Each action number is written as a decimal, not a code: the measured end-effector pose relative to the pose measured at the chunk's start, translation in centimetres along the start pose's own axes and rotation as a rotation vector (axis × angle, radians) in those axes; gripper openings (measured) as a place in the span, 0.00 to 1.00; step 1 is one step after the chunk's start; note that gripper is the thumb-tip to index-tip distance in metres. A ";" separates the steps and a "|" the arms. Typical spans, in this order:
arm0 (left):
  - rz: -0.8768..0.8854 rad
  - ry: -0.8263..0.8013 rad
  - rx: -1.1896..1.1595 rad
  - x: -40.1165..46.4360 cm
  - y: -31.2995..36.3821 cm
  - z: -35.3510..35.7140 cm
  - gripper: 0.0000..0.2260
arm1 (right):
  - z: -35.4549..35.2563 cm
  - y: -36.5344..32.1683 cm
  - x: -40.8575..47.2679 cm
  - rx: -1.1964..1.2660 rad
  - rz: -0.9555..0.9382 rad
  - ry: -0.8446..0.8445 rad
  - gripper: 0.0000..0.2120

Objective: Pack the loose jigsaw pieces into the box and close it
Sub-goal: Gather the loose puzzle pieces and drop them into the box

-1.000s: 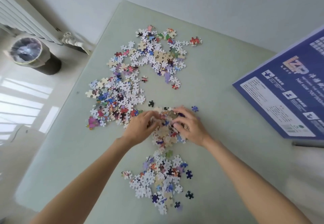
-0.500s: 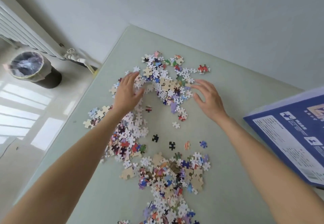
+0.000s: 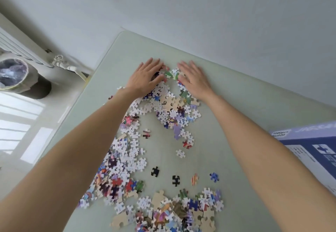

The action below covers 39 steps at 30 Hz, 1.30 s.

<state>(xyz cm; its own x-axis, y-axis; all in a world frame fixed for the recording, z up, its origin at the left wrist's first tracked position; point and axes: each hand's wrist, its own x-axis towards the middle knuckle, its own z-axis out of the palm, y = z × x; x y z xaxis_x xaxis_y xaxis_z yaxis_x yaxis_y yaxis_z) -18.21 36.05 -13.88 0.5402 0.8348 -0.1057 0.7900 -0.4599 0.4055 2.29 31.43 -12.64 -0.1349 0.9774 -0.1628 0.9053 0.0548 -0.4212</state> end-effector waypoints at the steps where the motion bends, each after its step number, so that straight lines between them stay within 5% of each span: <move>1: 0.026 -0.019 -0.001 -0.4 0.4 0.1 0.26 | 0.3 -0.5 0.1 -0.039 -0.040 -0.040 0.24; 10: 0.136 -0.182 -0.087 -13.3 6.6 2.5 0.32 | 3.6 -2.3 -13.5 0.047 -0.155 -0.103 0.25; 16: 0.113 -0.257 -0.229 -21.7 11.5 3.2 0.24 | 4.3 -5.3 -24.6 0.174 -0.126 -0.182 0.22; 21: 0.028 -0.091 -0.351 -23.1 10.2 1.4 0.16 | 0.7 -4.4 -22.3 0.213 -0.070 0.033 0.14; 27: -0.065 0.259 -0.128 -20.7 2.8 -0.1 0.17 | -0.2 1.7 -12.2 0.036 0.231 0.062 0.28; 31: -0.236 0.190 0.028 -18.8 -2.2 -0.8 0.26 | 0.9 2.9 -9.1 -0.021 0.291 0.072 0.29; 34: -0.283 0.102 0.032 -16.7 -4.8 -1.6 0.30 | 1.3 1.3 -10.3 0.031 0.099 0.033 0.25; 39: -0.125 -0.020 0.074 -15.1 -3.3 -0.7 0.31 | 3.0 -3.2 -17.2 0.102 -0.087 -0.147 0.26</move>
<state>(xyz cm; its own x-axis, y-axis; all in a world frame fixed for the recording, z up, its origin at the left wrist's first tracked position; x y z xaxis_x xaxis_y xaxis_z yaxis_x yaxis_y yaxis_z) -29.21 25.22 -12.99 0.4409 0.8814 -0.1693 0.8705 -0.3740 0.3199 0.52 13.88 -11.13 -0.2754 0.9289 -0.2474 0.8433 0.1099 -0.5261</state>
